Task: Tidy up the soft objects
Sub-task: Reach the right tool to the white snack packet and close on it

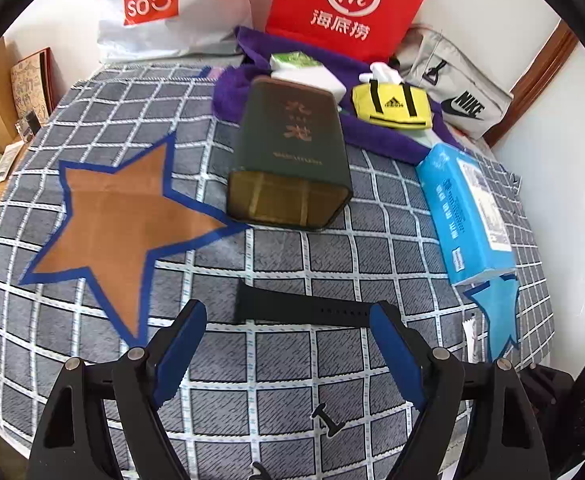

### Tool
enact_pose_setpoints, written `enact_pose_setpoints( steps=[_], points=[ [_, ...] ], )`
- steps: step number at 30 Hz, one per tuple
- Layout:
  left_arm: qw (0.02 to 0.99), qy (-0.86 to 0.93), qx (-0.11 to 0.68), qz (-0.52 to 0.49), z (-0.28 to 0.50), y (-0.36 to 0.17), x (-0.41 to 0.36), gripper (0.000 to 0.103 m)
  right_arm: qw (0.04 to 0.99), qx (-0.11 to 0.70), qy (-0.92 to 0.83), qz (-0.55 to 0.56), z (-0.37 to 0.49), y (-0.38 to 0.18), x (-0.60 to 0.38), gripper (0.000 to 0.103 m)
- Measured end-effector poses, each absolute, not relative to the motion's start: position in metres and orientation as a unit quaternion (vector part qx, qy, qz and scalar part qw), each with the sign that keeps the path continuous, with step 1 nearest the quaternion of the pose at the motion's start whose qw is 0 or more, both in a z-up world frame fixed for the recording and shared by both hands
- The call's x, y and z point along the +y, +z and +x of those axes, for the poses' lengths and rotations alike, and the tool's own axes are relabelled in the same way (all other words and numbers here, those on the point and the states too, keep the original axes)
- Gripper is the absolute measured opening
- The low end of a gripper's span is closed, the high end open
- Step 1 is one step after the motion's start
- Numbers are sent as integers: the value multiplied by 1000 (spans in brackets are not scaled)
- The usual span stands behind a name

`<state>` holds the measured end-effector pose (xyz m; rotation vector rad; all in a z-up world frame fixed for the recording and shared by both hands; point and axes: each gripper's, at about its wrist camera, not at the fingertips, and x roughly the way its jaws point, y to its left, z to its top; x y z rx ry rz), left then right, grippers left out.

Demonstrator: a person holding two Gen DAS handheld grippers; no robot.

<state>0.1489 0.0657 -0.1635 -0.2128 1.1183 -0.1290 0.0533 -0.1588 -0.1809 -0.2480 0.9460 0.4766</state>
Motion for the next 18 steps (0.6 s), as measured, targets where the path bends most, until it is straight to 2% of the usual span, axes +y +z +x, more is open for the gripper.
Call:
enact_pose_setpoints(
  steps=[2, 4, 10, 14, 18],
  points=[
    [838, -61, 533, -96, 151, -168, 61, 83, 859, 450, 222, -101, 53, -182, -168, 38],
    [838, -66, 535, -89, 152, -171, 56, 83, 865, 446, 218, -77, 53, -181, -177, 56],
    [840, -76, 530, -87, 161, -174, 53, 83, 864, 456, 213, -6, 69, -188, -178, 62],
    [837, -76, 535, -84, 166, -177, 56, 83, 873, 438, 212, -12, 83, -194, -160, 77],
    [833, -84, 538, -100, 169, -178, 63, 83, 871, 444, 209, -25, 103, -203, -148, 78]
  ],
)
